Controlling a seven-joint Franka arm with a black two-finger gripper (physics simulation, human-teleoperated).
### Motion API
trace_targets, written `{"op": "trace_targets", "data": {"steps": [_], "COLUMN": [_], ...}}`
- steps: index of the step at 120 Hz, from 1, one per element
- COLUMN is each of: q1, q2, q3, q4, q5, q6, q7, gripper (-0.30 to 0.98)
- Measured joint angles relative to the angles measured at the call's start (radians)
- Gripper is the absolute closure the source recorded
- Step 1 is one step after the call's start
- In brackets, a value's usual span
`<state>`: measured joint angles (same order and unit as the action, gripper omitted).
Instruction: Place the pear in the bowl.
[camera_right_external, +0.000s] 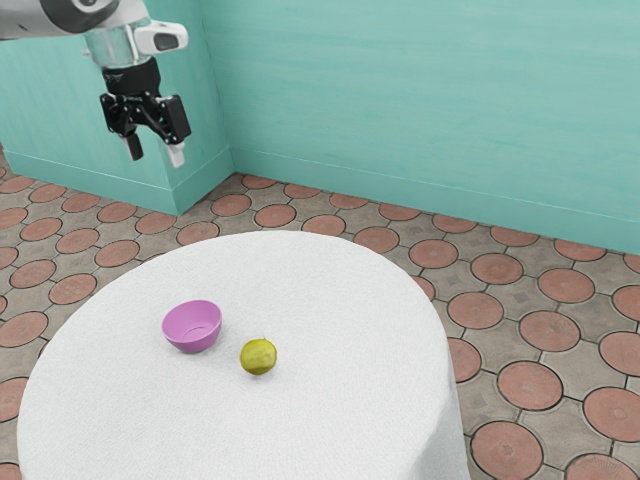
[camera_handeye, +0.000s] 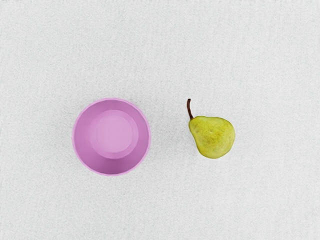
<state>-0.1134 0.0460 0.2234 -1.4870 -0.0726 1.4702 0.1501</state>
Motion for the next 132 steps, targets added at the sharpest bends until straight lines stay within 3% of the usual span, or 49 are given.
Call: {"op": "trace_targets", "data": {"steps": [19, 42, 73, 85, 103, 132], "q1": [0.01, 0.08, 0.053, -0.01, -0.289, -0.245], "q2": [-0.005, -0.052, -0.03, 0.014, 0.066, 0.109], "q3": [-0.005, -0.097, -0.117, -0.12, -0.124, -0.121], "q4": [-0.019, -0.218, -0.442, -0.476, -0.497, -0.58], "q5": [0.003, 0.002, 0.003, 0.022, 0.037, 0.044], "q6": [0.018, 0.101, 0.284, 0.374, 0.483, 0.649], "q7": [0.0, -0.053, -0.234, -0.3, -0.386, -0.484], "gripper": [0.02, 0.02, 0.02, 0.02, 0.03, 0.03]}}
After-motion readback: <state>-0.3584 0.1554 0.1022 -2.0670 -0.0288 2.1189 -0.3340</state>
